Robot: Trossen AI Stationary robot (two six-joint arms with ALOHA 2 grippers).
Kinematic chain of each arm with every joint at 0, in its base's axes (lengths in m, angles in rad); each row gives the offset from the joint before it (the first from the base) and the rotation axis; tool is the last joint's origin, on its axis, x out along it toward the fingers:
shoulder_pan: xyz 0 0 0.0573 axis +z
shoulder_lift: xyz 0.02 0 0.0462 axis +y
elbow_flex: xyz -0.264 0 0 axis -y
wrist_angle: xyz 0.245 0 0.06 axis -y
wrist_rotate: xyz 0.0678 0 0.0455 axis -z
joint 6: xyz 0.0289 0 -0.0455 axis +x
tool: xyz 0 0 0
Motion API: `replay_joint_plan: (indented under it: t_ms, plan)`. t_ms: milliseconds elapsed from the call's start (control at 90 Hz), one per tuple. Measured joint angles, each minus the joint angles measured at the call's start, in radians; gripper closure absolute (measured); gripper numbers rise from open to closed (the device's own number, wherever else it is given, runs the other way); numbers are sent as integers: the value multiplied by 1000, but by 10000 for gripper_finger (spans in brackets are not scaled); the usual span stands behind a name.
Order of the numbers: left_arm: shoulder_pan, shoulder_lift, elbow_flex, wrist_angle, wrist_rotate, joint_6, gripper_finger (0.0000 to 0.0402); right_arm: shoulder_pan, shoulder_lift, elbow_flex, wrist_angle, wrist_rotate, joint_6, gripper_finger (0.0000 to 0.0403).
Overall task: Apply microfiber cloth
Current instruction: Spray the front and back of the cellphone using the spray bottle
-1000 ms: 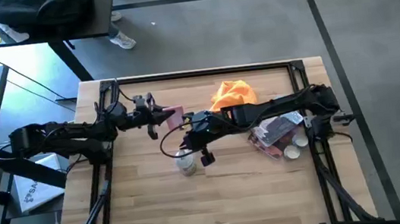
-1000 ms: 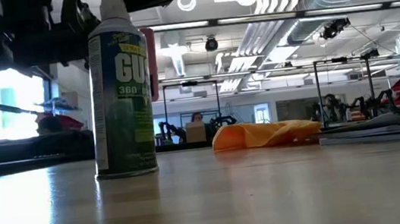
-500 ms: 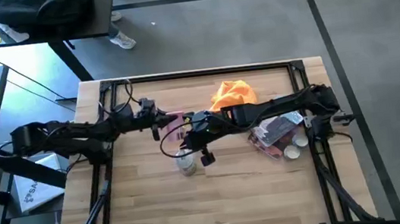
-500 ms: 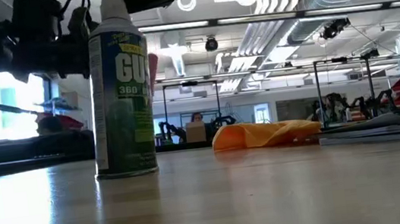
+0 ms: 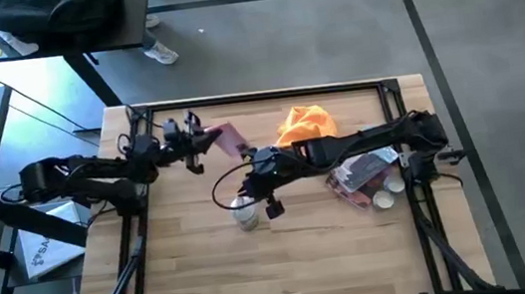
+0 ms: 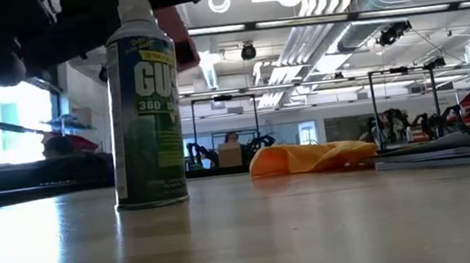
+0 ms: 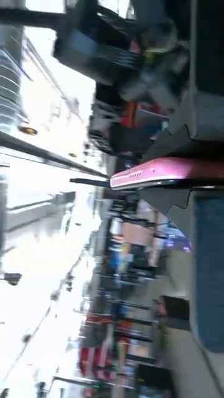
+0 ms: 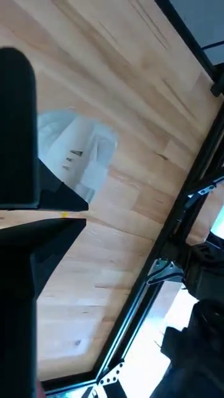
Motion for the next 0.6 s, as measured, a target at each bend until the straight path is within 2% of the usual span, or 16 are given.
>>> replay_joint_plan:
  t_ms: [111, 211, 289, 456, 600]
  plan:
    - [8, -43, 20, -8, 61, 43, 394, 20, -3, 49, -49, 67, -45, 403]
    - [8, -83, 23, -30, 78, 188, 394, 39, -15, 127, -119, 98, -69, 403]
    - [7, -108, 23, -79, 77, 378, 394, 53, -17, 193, -192, 100, -66, 403]
    - [7, -95, 23, -235, 74, 907, 394, 68, -26, 281, -346, 100, 1, 403]
    - [7, -25, 41, -322, 70, 1178, 394, 57, -33, 254, -417, 101, 99, 403]
